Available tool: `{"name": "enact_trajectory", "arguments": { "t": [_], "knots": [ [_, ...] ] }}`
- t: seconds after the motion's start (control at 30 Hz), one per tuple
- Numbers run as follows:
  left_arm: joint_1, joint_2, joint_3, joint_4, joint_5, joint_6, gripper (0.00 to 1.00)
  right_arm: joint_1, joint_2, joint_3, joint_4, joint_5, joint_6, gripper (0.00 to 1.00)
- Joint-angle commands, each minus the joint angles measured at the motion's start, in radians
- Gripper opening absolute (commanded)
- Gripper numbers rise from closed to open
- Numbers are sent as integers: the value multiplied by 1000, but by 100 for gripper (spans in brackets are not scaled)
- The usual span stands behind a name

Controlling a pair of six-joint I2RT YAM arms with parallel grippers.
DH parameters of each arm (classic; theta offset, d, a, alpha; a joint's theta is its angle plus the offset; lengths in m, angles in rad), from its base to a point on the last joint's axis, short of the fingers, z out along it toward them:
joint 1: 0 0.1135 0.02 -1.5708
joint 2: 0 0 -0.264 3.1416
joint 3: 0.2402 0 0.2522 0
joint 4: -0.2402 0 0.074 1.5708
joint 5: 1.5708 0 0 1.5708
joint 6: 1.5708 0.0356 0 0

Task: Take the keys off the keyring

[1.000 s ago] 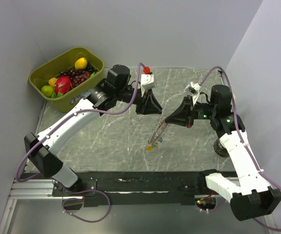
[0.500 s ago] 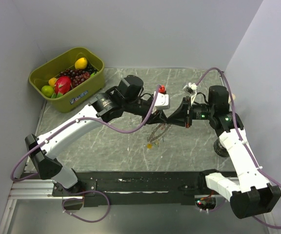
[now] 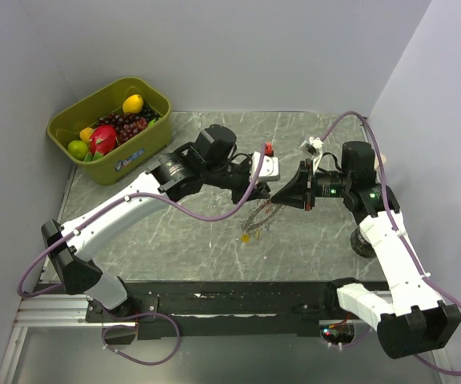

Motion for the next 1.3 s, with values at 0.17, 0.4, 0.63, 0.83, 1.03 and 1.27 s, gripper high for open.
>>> {"name": "enact_trajectory", "arguments": {
  "t": [0.17,0.4,0.63,0.83,1.03,1.27],
  "knots": [
    [-25,4,40,-4,-33,34,25,-1,-17,20,4,-50,-15,0],
    [-33,16,46,-21,-20,49,22,-1,-22,17,4,-44,-20,0],
    [-33,21,46,-27,-17,54,18,0,-23,22,4,-49,-23,0],
    [-34,21,45,-38,-7,60,25,-1,-26,22,6,-44,-17,0],
    [-33,21,48,-43,-7,64,23,0,-28,25,8,-53,-20,0],
    [-33,24,40,-38,10,57,20,2,-28,34,-5,-69,-29,0]
  ]
}}
